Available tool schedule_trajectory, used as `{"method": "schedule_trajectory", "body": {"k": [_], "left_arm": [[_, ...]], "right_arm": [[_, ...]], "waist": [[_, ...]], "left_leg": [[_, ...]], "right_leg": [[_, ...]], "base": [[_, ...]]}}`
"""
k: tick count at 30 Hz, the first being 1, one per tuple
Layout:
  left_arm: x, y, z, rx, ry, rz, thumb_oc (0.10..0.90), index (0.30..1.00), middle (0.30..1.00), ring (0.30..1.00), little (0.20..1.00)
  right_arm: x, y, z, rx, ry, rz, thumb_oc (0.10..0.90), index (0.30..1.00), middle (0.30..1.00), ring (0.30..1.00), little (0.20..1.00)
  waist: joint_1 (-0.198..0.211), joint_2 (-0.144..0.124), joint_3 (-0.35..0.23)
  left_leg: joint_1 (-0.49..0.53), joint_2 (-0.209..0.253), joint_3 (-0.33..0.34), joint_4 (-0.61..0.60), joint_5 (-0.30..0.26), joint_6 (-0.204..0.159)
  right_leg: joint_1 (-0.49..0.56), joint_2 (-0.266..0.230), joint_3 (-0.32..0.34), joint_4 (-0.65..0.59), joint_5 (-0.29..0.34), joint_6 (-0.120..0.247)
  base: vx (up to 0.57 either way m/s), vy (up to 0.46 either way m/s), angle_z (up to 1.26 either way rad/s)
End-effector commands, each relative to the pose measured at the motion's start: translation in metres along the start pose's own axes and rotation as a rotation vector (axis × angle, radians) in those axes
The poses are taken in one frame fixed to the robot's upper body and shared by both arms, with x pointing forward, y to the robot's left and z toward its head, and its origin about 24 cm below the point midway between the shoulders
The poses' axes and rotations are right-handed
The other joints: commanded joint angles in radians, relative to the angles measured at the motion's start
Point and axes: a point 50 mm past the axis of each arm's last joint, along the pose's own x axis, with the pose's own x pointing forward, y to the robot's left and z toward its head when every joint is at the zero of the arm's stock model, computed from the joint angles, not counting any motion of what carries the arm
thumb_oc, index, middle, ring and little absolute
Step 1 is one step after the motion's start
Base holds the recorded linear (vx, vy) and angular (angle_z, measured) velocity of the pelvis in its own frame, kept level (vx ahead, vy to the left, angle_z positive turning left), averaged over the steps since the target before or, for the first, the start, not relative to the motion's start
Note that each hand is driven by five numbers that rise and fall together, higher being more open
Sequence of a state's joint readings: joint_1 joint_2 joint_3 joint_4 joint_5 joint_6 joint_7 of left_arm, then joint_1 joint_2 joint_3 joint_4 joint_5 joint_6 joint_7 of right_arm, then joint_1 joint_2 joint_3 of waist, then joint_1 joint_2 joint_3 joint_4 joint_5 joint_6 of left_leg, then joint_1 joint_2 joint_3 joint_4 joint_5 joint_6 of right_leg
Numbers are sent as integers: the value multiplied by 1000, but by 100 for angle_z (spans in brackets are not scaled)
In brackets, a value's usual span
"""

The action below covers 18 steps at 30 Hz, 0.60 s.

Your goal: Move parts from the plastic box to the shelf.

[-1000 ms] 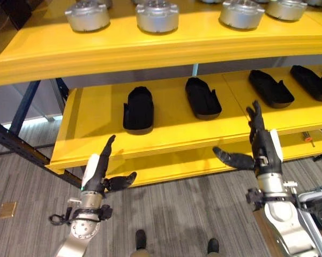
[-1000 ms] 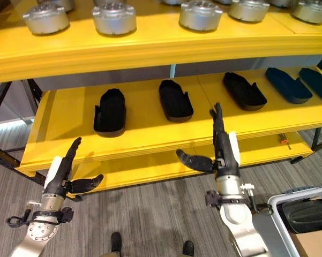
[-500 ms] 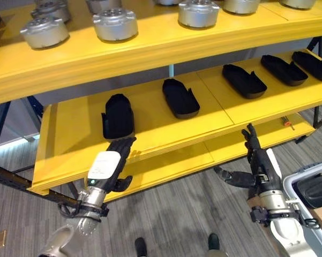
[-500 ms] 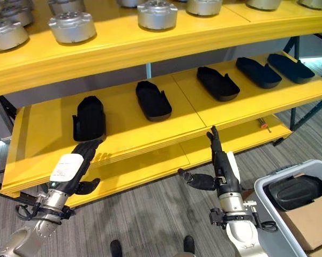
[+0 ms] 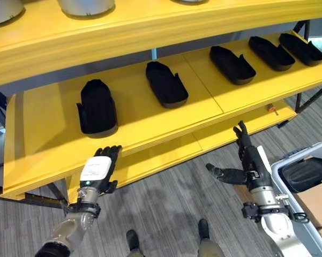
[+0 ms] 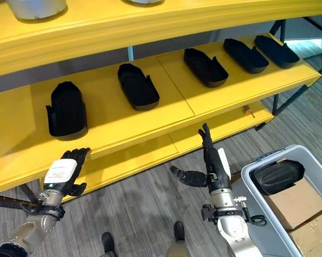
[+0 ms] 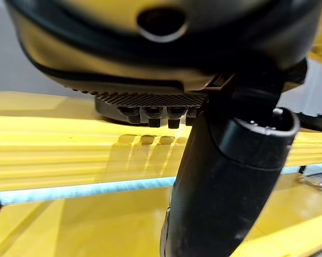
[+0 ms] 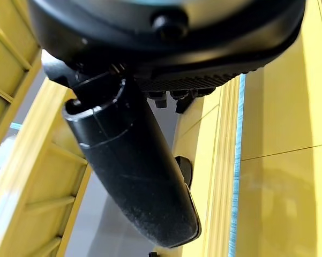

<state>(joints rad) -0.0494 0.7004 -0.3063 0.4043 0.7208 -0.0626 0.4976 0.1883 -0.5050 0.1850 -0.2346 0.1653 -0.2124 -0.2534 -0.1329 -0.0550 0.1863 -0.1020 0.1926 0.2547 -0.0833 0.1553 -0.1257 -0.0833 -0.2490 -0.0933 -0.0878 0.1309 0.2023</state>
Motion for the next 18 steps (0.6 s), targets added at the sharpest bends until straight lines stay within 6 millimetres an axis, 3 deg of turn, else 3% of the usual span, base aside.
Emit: {"method": "schedule_trajectory", "body": {"k": [1,11,18], "left_arm": [[45,75,-20,45,60,365,900,1000,1000,1000,1000],[50,94,-28,44,106,440,900,1000,1000,1000,1000],[60,92,-30,61,122,413,900,1000,1000,1000,1000]], "right_arm": [[24,-8,56,39,-329,-67,900,1000,1000,1000,1000],[23,-7,54,36,-315,-60,900,1000,1000,1000,1000],[23,-6,53,44,-308,-51,900,1000,1000,1000,1000]], "waist": [[12,-13,54],[21,-29,77],[19,-37,98]], "left_leg": [[85,44,22,-4,-58,10],[68,37,17,-4,-58,14],[58,34,15,-4,-56,16]], "right_leg": [[36,4,-22,35,-41,-14],[26,-3,-28,29,-35,-10],[18,-3,-30,27,-29,-9]], "base": [[0,0,0],[-4,5,2],[0,0,0]]}}
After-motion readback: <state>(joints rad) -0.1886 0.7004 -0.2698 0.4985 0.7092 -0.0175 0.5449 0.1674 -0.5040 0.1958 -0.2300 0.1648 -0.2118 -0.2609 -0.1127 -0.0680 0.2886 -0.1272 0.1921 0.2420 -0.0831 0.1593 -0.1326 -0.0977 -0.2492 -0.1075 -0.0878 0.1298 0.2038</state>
